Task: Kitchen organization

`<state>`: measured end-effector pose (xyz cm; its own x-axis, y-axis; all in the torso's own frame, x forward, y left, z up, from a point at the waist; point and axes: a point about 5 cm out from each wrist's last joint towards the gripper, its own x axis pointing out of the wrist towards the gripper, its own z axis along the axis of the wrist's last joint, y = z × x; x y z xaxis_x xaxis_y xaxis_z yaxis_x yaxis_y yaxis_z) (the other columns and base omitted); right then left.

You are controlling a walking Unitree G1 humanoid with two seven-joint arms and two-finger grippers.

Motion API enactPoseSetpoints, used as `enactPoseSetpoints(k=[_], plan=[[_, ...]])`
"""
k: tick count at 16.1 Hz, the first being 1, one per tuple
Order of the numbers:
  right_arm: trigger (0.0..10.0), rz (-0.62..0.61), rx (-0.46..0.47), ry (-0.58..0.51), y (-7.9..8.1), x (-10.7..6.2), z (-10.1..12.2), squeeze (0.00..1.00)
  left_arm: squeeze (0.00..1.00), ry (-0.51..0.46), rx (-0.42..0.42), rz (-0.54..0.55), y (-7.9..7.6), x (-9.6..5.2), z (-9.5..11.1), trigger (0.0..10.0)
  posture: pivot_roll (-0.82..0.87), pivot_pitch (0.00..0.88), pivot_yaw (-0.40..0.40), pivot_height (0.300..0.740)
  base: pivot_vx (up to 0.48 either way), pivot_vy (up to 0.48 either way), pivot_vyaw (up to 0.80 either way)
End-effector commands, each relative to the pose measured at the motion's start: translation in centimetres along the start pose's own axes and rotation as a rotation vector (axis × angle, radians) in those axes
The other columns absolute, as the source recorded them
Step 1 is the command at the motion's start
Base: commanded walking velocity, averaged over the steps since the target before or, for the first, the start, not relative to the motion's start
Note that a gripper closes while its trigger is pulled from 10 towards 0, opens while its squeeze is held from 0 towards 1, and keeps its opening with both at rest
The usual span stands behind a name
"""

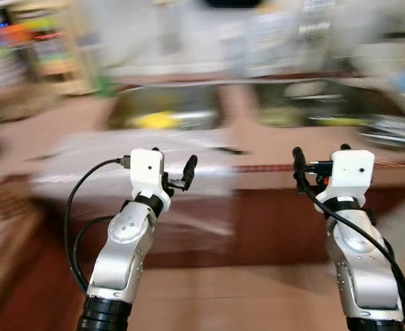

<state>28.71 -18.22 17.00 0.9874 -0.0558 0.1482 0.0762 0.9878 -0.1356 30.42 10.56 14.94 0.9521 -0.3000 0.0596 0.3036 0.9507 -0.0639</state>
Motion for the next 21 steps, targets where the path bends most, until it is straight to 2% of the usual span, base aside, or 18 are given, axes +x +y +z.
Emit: enactPoseSetpoints(k=[1, 3, 15, 18, 21], plan=[[10.0, 0.02, 0.006, -0.023, 0.6, 0.0, 0.6, 0.0, 0.0, 0.007, 0.013, 0.017, 0.6, -0.1, -0.1, 10.0, -0.03, 0.0, 0.075, 0.74, 0.0, -0.424, -0.79], [10.0, 0.017, 0.007, -0.023, 0.6, -0.1, 0.5, 0.0, 0.0, 0.012, 0.018, 0.016, 0.7, -0.1, -0.2, 10.0, -0.03, 0.0, 0.08, 0.74, 0.0, -0.414, -0.7], [10.0, 0.014, 0.004, -0.012, 0.8, -0.4, 0.0, 0.0, 0.0, 0.024, 0.03, 0.012, 0.9, 0.2, -0.5, 10.0, -0.03, 0.0, 0.092, 0.74, 0.0, -0.405, 0.0], [10.0, 0.011, 0.004, -0.005, 0.8, -0.5, -0.2, 0.0, 0.0, 0.038, 0.03, 0.018, 1.1, 0.1, -1.0, 10.0, -0.03, 0.0, 0.088, 0.74, 0.0, -0.403, 0.0], [10.0, 0.018, -0.001, 0.013, 0.9, -0.3, -1.0, 0.0, 0.0, 0.101, 0.02, 0.05, 2.0, -0.2, -2.8, 10.0, -0.03, 0.0, 0.085, 0.74, 0.0, 0.0, 0.0]])
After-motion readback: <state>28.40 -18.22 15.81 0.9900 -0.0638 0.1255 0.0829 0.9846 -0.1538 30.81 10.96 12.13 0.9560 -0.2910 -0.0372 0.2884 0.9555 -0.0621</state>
